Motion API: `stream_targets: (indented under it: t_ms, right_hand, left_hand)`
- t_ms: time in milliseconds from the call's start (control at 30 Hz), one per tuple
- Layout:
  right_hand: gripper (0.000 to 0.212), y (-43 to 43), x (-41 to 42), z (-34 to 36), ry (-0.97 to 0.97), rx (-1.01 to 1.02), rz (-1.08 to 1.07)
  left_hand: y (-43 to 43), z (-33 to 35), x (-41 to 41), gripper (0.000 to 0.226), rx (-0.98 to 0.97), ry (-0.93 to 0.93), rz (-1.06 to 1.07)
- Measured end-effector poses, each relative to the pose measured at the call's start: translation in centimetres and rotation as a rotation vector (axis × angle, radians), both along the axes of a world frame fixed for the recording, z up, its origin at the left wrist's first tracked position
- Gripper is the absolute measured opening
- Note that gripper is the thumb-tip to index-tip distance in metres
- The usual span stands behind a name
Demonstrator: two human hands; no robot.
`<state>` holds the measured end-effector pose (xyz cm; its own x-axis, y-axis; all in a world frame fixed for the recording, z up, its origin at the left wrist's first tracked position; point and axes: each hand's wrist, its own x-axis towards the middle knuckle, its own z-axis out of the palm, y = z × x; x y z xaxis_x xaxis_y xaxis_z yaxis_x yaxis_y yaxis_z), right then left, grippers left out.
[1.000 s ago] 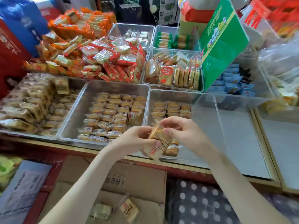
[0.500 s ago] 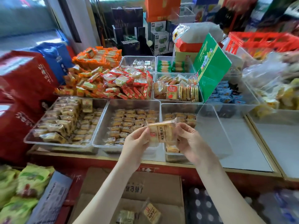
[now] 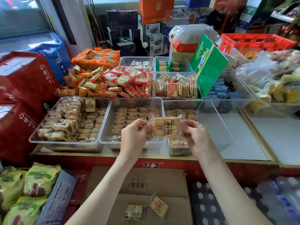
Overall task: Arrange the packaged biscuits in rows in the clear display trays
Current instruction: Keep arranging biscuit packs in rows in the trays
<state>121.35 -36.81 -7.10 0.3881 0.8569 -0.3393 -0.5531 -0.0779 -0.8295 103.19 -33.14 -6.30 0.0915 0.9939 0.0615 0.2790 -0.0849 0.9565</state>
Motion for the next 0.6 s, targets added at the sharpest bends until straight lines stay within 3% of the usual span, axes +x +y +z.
stream_targets:
  t_ms: [133,267,333,433,533,600]
  right_hand:
    - [0.015,-0.5,-0.7,0.5,-0.128,-0.011,-0.025]
    - [0.011,-1.3,-1.8,1.3,-0.161,0.032,-0.037]
    - [0.008,-1.5,-2.1,1.5,-0.308,0.028,-0.086]
    - [0.005,-2.0,-2.8,1.8,-0.634,0.066,-0.093]
    - [0.008,-2.9,-4.0,1.9,-0.682,0.246,0.143]
    - [0.021,-3.5,-3.5,1.8,-0.682,0.311,0.237]
  left_hand:
    - [0.0,0.3,-0.2,0.022,-0.009,0.012,-0.006]
    - [0.0,0.4,-0.5,0.009,-0.014,0.099,-0.043]
    - [-0.5,0.5,-0.2,0.018,0.007,0.17,-0.048]
    - [-1.4,0.9,1.5,0.036,-0.158,-0.062,-0.21]
    - [-1.9,0.3,3.3,0.047,-0.264,-0.287,-0.3]
    - [-1.7,-0.2,3.8,0.039,-0.274,-0.407,-0.259]
